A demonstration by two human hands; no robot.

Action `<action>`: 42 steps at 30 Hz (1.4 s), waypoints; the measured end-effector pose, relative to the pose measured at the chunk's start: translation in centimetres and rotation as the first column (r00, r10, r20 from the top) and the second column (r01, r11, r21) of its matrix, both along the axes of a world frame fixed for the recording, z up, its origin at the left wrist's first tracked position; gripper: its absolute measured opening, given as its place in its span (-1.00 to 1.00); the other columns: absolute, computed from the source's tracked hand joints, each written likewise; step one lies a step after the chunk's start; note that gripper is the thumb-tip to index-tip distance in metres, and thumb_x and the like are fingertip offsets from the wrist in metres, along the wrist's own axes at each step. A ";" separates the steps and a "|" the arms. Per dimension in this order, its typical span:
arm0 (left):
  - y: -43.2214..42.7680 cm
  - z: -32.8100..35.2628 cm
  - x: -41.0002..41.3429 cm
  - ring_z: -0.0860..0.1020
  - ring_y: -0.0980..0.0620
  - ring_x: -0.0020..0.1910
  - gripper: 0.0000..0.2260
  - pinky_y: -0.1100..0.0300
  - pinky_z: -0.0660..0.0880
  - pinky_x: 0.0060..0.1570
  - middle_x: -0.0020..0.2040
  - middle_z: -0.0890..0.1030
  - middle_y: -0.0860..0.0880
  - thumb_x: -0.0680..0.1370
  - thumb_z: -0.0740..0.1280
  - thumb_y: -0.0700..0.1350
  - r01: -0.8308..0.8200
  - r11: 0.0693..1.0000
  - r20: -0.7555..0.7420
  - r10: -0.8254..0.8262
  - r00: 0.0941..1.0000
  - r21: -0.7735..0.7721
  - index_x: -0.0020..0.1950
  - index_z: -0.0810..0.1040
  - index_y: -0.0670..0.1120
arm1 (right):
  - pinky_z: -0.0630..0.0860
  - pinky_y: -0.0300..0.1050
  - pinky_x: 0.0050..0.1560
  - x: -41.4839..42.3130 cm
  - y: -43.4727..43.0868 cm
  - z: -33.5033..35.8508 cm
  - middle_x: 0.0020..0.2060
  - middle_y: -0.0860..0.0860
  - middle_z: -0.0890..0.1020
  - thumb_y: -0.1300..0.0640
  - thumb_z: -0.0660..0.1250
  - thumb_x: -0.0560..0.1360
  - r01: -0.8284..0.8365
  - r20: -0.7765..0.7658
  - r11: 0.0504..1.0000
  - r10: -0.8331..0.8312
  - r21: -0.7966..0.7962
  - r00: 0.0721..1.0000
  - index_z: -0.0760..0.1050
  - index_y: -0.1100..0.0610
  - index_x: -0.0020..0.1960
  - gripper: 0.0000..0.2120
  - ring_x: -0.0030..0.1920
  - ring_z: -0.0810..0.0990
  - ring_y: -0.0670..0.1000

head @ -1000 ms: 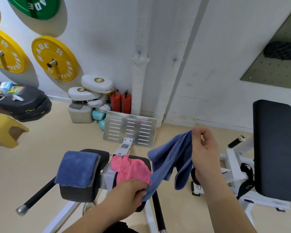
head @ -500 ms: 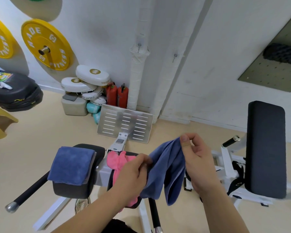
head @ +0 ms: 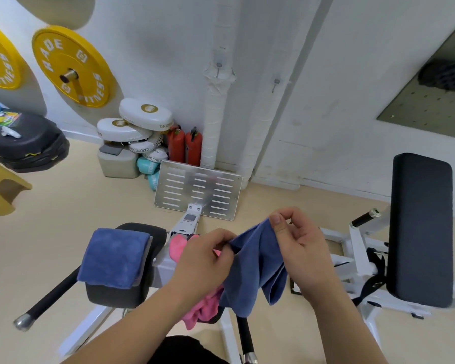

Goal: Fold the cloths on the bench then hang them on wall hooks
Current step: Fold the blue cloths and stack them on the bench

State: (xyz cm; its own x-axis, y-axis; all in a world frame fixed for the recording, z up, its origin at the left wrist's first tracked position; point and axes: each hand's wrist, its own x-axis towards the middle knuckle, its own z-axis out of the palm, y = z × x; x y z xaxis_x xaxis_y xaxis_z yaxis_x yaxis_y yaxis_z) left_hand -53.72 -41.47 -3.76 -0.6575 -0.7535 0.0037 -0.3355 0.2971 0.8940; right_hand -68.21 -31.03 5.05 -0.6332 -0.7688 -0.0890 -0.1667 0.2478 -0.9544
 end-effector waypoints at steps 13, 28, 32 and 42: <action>-5.5 -3.7 5.6 0.65 0.11 -0.09 -0.71 0.19 0.65 -0.12 -0.12 0.68 0.12 0.50 0.30 -0.36 -0.048 0.998 0.119 0.042 0.992 0.051 -0.18 0.43 0.05 | 0.61 0.21 -0.12 0.8 -4.1 1.6 -0.25 0.31 0.63 0.00 0.29 0.67 0.165 0.015 0.984 -0.164 -0.063 0.986 0.56 -0.02 -0.10 -0.81 -0.27 0.60 0.12; -14.4 -4.9 8.2 0.48 0.20 0.02 -0.76 0.23 0.46 -0.02 -0.04 0.54 0.24 0.48 0.41 0.17 0.244 0.952 0.321 -0.176 0.931 -0.185 0.10 0.63 0.14 | 0.55 -0.06 -0.28 5.8 -11.2 4.6 -0.38 0.26 0.57 0.03 0.31 0.66 0.276 0.023 0.960 -0.276 -0.046 0.961 0.57 0.08 -0.09 -0.81 -0.33 0.56 0.07; -14.9 -4.8 7.4 0.52 0.20 0.07 -0.74 0.18 0.54 -0.01 0.05 0.56 0.24 0.48 0.42 0.15 0.226 0.952 0.270 -0.166 0.948 -0.206 0.16 0.64 0.18 | 0.50 0.00 -0.21 6.6 -11.8 5.7 -0.33 0.34 0.54 0.00 0.31 0.66 0.290 -0.011 0.957 -0.290 -0.019 0.957 0.56 0.10 -0.06 -0.79 -0.29 0.52 0.09; -13.7 -5.0 4.0 0.49 0.23 0.15 -0.66 0.21 0.54 0.01 0.24 0.49 0.28 0.43 0.31 0.09 0.297 0.931 0.198 -0.257 0.946 -0.211 0.20 0.59 0.24 | 0.55 -0.27 -0.29 5.9 -9.3 6.4 -0.36 0.07 0.68 0.07 0.29 0.66 0.164 0.008 0.986 -0.164 -0.005 0.986 0.55 0.17 -0.01 -0.82 -0.31 0.67 -0.05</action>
